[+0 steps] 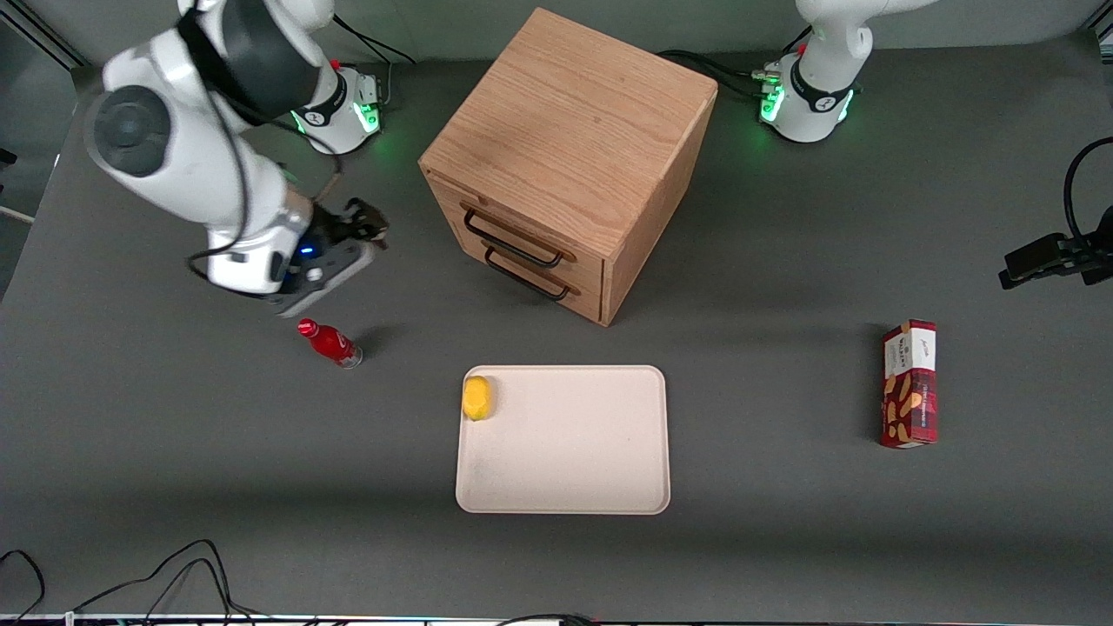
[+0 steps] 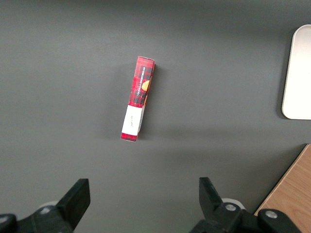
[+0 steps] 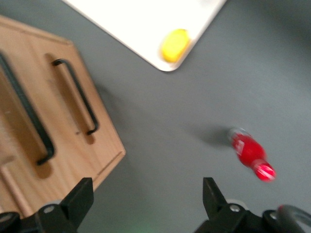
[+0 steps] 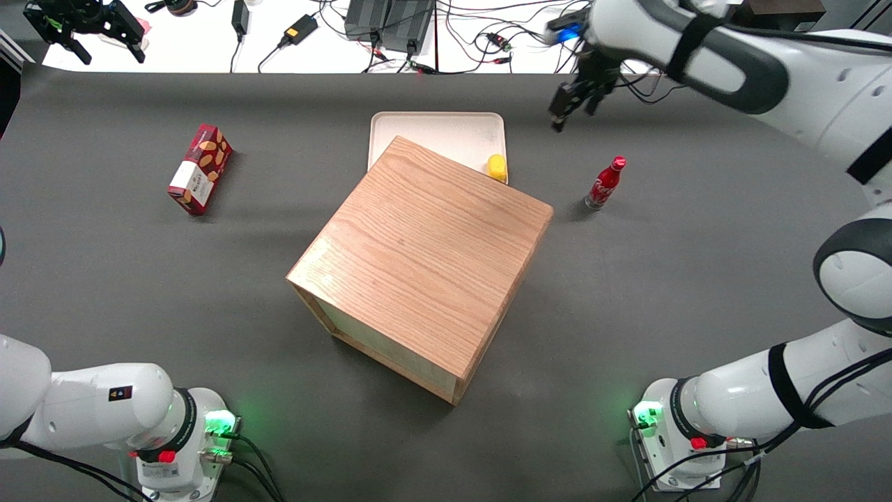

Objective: Open upper drawer
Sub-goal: 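Move the right gripper toward the upper drawer's black handle, then hook the right gripper onto the upper drawer's black handle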

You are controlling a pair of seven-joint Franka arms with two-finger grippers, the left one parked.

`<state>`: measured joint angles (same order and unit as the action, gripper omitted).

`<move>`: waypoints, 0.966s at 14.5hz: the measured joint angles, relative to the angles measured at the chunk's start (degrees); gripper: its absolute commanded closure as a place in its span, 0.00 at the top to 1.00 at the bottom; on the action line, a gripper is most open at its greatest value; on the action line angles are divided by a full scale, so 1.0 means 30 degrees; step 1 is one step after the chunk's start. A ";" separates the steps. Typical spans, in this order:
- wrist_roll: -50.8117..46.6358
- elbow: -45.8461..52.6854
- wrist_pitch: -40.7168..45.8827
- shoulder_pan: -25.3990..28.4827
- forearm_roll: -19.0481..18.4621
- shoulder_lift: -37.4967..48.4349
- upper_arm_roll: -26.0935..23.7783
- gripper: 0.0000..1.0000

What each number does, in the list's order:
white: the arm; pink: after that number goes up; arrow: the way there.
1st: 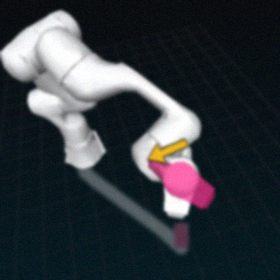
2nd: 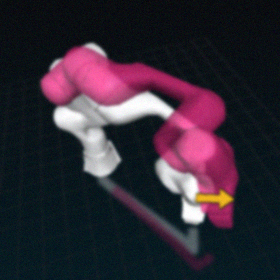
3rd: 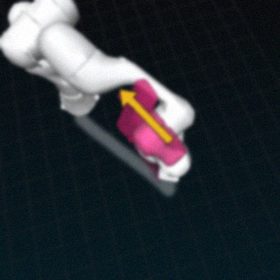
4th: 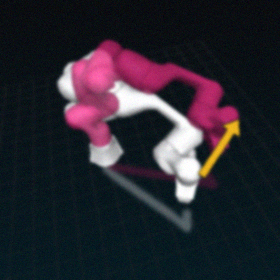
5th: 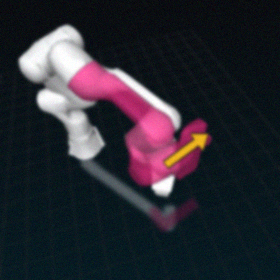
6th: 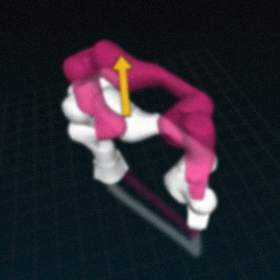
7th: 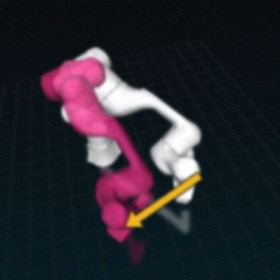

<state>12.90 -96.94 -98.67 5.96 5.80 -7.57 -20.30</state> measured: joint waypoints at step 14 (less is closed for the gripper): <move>0.2785 0.3368 -0.1209 0.0882 -0.0258 -0.5553 -0.3682 1.00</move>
<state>21.26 -86.84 -102.30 8.60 5.03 -24.23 -31.35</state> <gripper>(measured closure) 0.000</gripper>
